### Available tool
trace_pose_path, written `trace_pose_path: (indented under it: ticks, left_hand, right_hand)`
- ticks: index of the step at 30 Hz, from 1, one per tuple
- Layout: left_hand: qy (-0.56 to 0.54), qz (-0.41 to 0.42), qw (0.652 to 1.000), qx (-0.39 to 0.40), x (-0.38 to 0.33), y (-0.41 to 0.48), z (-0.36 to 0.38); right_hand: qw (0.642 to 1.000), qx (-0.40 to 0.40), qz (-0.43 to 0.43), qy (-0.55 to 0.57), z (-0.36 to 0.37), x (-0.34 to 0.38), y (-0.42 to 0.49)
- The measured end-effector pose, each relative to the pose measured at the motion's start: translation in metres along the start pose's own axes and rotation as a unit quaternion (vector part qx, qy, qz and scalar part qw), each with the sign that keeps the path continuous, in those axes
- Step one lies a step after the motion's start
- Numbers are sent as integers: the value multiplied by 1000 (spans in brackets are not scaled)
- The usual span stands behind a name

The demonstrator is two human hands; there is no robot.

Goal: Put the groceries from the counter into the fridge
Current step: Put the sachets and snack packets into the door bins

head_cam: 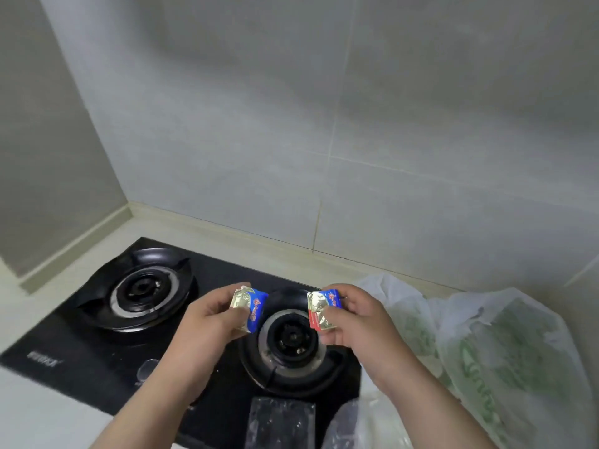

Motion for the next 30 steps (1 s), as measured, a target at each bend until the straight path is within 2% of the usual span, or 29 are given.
trace_pose_path:
  ticks: [5, 13, 22, 30]
  left_hand:
    - [21, 9, 998, -64, -6, -31, -49]
    - [-6, 13, 978, -208, -5, -102, -104]
    - [-25, 13, 932, -362, 5, -201, -112]
    - [-51, 57, 878, -472, 12, -302, -124]
  right_hand:
    - [997, 68, -13, -18, 50, 10, 0]
    - [979, 200, -47, -14, 120, 20, -18]
    - [939, 331, -89, -34, 141, 26, -62]
    - [880, 458, -121, -28, 177, 35, -132]
Point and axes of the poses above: each hand's wrist, its own y-axis towards the middle knuckle, its own z-axis out of the palm, x = y × z, the point moved 2 cm from there along y, towards the middle knuckle, and after that the axes turned 2 degrees about -y, right-handed, at the moved point
